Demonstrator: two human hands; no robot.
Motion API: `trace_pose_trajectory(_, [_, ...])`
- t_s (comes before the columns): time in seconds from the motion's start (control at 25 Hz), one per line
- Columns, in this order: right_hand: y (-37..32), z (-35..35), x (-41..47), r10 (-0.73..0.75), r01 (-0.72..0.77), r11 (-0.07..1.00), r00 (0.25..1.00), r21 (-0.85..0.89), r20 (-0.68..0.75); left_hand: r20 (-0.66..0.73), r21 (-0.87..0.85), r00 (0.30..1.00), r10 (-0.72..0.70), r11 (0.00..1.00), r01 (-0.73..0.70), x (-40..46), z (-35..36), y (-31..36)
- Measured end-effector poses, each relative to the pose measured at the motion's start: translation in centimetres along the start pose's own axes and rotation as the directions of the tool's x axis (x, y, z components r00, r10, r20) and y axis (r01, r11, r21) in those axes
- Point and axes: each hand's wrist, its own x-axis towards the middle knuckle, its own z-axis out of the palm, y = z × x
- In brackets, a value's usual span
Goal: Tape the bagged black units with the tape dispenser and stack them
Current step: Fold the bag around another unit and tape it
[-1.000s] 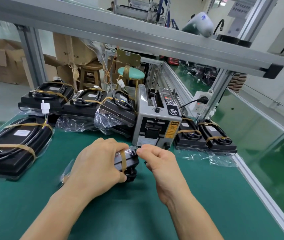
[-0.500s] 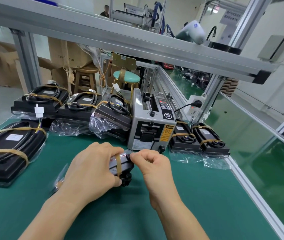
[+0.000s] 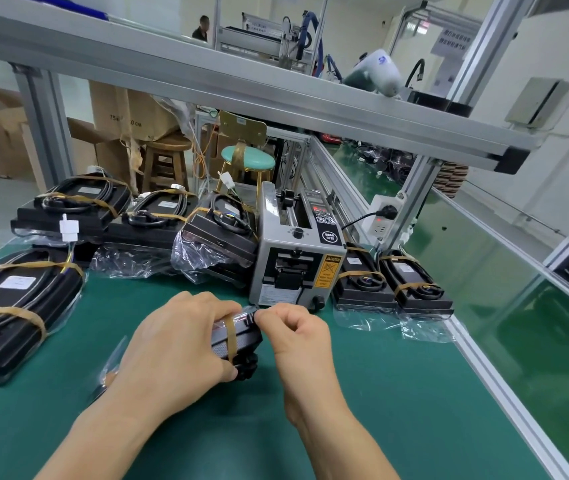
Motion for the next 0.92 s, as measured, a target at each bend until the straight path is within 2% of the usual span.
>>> trace_pose_trajectory(0.12, [0.2, -0.1, 0.1, 0.025, -0.026, 0.998, 0.999, 0.051, 0.025, -0.009, -0.011, 1.0, 0.01, 1.0, -0.01, 0.0, 0.1, -0.1])
trace_pose_trajectory(0.32, [-0.3, -0.1, 0.1, -0.065, 0.061, 0.988, 0.997, -0.141, -0.029, -0.024, -0.018, 1.0, 0.017, 1.0, -0.018, 0.2, 0.3, -0.4])
trace_pose_trajectory(0.52, [-0.4, 0.1, -0.1, -0.079, 0.057, 0.962, 0.994, -0.267, -0.071, -0.031, -0.009, 0.999, 0.02, 1.0, -0.02, 0.1, 0.3, -0.5])
trace_pose_trajectory(0.56, [-0.2, 0.0, -0.1, -0.055, 0.037, 0.975, 0.996, -0.217, -0.076, -0.031, -0.006, 0.999, 0.022, 1.0, -0.022, 0.0, 0.3, -0.4])
trace_pose_trajectory(0.68, [0.0, 0.0, 0.1, 0.154, -0.152, 0.971, 0.988, 0.185, 0.001, -0.023, -0.007, 1.0, 0.022, 1.0, -0.022, -0.1, 0.3, -0.4])
trace_pose_trajectory(0.92, [0.8, 0.5, 0.3, 0.173, -0.194, 0.961, 0.977, 0.198, 0.121, -0.022, -0.018, 1.0, 0.01, 1.0, -0.01, 0.0, -0.1, -0.2])
